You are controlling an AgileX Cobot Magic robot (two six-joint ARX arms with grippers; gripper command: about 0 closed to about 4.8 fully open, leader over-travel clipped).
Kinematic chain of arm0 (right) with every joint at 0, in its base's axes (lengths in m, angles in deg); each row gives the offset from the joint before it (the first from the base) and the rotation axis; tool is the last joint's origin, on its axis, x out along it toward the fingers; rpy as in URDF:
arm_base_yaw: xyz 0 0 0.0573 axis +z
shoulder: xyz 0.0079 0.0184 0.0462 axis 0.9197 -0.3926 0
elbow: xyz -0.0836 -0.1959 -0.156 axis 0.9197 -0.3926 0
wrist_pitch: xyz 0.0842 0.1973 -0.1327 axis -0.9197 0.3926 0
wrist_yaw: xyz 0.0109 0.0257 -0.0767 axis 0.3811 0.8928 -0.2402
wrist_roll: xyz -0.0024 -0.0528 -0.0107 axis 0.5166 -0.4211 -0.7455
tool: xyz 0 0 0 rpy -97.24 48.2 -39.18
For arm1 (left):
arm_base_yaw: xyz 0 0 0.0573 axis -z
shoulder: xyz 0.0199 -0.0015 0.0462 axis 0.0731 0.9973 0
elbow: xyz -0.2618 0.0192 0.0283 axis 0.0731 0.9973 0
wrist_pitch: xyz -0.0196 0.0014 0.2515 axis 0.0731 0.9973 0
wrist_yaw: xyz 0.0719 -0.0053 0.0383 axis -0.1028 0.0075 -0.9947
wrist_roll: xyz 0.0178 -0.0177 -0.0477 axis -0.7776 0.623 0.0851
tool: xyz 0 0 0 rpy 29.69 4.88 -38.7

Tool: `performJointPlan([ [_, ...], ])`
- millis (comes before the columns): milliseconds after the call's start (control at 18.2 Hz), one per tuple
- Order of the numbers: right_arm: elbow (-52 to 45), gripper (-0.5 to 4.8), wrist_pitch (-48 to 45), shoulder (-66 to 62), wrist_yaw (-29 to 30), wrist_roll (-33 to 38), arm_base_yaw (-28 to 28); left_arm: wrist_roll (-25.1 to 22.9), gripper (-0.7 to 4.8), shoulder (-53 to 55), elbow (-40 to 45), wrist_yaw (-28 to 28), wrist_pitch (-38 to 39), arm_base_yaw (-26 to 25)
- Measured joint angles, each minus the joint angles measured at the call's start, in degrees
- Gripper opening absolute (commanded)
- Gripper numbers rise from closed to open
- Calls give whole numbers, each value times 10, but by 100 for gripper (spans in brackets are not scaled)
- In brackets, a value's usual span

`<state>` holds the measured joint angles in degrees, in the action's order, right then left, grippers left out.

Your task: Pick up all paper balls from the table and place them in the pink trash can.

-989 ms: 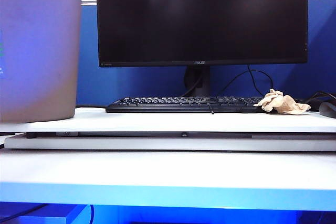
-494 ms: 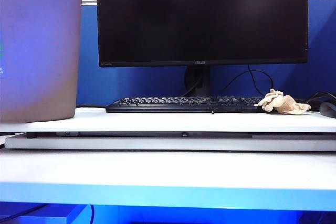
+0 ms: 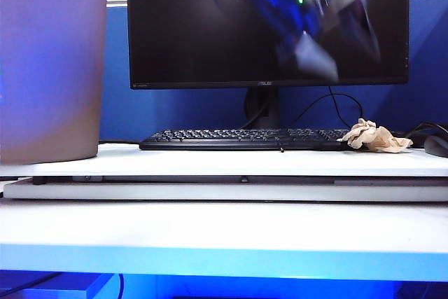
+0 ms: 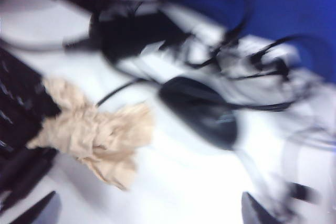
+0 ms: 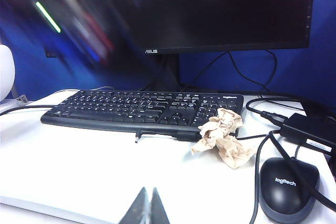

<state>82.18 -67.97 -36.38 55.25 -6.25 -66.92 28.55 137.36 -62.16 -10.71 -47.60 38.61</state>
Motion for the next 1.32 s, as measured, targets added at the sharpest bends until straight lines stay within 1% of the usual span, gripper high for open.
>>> performJointPlan([
  [110,0,-4,0,0,0,0,0,16,479,48,1,-1,-9,-2],
  [275,0,-4,0,0,0,0,0,18,479,69,1,25,-21,-2],
  [494,0,-4,0,0,0,0,0,18,479,72,0,36,-95,-2],
  [604,0,-4,0,0,0,0,0,15,479,73,0,27,-121,-2],
  [659,0,-4,0,0,0,0,0,9,479,79,-2,17,-144,-1],
  [769,0,-4,0,0,0,0,0,-17,479,90,-1,8,-153,-1],
  [879,0,-4,0,0,0,0,0,-38,479,99,-1,17,-154,1],
  [1154,0,-4,0,0,0,0,0,-50,479,122,-1,20,-148,2],
  [1264,0,-4,0,0,0,0,0,-52,125,130,-1,19,-149,3],
  [1319,1,-4,-1,0,0,0,0,-53,24,132,-1,16,-149,4],
])
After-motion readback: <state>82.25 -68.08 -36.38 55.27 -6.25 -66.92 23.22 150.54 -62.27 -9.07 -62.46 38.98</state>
